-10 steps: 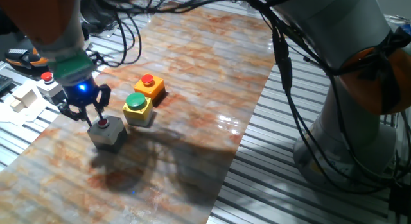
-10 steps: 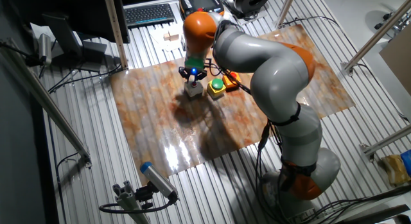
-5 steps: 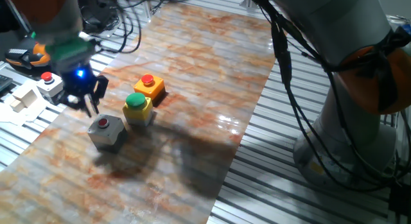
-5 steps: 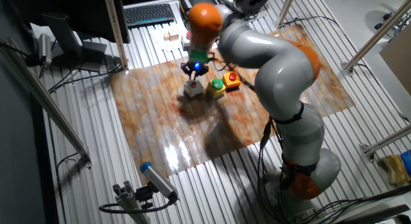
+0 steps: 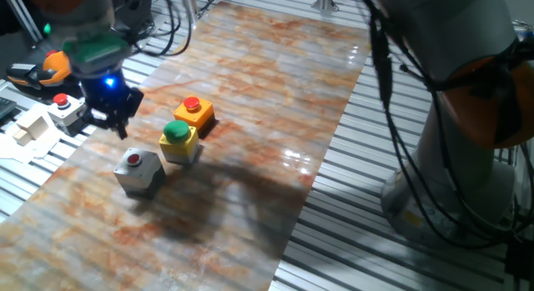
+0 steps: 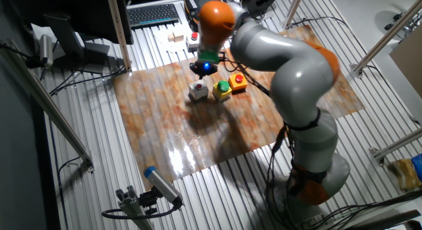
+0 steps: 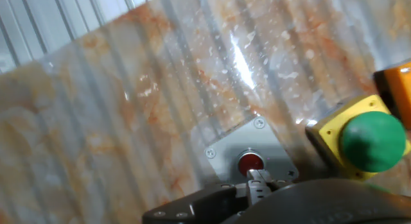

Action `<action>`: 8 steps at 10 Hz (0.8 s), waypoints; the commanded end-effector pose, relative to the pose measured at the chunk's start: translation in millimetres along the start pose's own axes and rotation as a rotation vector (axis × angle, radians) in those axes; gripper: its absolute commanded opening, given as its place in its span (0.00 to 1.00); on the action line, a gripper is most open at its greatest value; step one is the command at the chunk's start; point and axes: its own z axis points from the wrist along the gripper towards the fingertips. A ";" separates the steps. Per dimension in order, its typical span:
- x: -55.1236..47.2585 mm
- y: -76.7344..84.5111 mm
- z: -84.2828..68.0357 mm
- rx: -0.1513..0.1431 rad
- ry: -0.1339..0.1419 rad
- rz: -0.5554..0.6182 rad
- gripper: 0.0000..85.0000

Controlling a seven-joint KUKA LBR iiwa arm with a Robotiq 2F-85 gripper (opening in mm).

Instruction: Press three buttons from left to right in sequence

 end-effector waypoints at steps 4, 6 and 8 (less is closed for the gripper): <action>-1.2 3.5 1.1 0.017 -0.027 0.003 0.00; 3.4 10.7 -2.7 0.016 -0.009 0.024 0.00; 2.6 13.1 -0.7 0.014 0.021 0.035 0.00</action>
